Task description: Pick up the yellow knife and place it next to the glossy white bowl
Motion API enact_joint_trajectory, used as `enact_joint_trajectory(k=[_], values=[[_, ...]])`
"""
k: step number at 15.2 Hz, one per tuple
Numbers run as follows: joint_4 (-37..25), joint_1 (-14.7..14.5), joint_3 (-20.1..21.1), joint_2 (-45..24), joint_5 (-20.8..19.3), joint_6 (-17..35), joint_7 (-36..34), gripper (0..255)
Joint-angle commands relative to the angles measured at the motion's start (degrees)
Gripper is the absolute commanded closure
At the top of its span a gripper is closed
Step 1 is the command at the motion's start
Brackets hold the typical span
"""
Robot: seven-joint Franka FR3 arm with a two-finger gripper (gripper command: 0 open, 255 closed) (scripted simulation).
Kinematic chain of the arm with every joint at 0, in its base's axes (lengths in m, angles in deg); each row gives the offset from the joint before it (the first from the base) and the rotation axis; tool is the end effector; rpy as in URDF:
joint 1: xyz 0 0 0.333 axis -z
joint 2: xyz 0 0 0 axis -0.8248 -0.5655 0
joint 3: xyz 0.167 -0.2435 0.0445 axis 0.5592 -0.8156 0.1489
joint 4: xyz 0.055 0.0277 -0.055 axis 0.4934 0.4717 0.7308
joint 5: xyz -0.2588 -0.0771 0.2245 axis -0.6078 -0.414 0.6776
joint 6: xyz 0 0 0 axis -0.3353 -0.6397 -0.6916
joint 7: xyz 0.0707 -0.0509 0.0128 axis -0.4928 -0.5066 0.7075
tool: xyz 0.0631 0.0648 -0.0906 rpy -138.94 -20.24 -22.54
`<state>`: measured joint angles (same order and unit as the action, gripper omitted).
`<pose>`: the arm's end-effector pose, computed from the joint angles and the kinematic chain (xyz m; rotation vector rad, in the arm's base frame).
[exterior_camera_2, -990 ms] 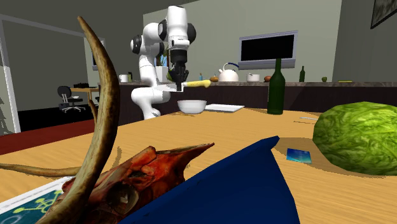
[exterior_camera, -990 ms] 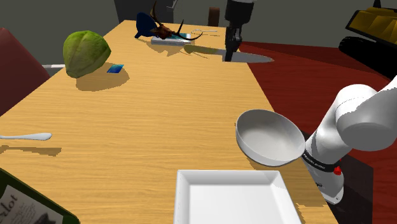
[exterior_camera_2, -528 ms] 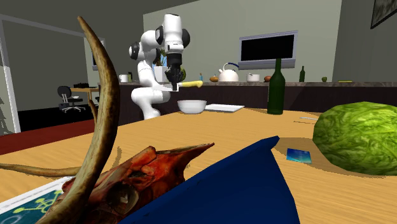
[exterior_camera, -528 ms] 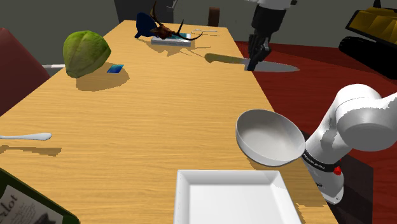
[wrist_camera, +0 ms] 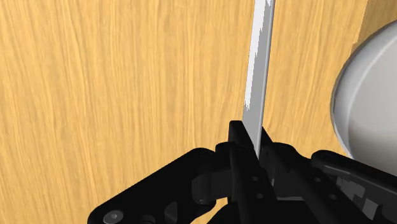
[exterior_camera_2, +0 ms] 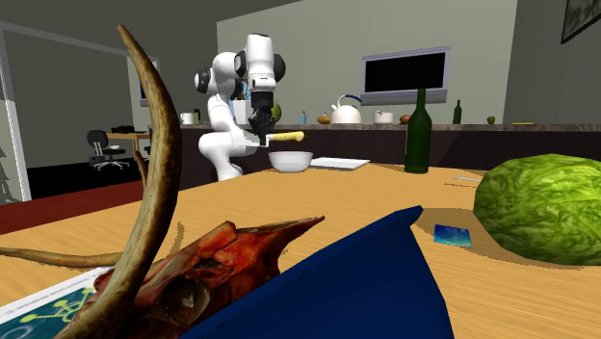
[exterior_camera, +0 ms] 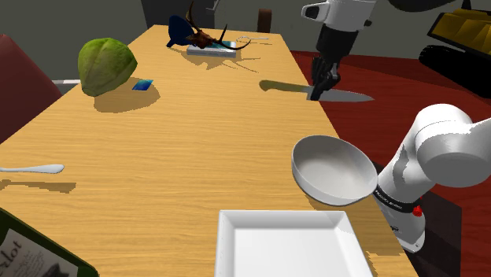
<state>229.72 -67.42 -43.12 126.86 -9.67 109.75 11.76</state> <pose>0.2726 0.0902 0.4965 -2.9114 -1.1639 -0.0308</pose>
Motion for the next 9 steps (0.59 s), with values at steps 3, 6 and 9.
enact_joint_trajectory(k=[3,6,9], values=[[3.2,0.0,0.0,0.0,0.1,3.2,0.2,255],[5.4,-0.1,0.2,-0.1,0.2,5.5,0.2,255],[7.6,-0.1,0.3,-0.4,0.3,8.0,0.2,255]])
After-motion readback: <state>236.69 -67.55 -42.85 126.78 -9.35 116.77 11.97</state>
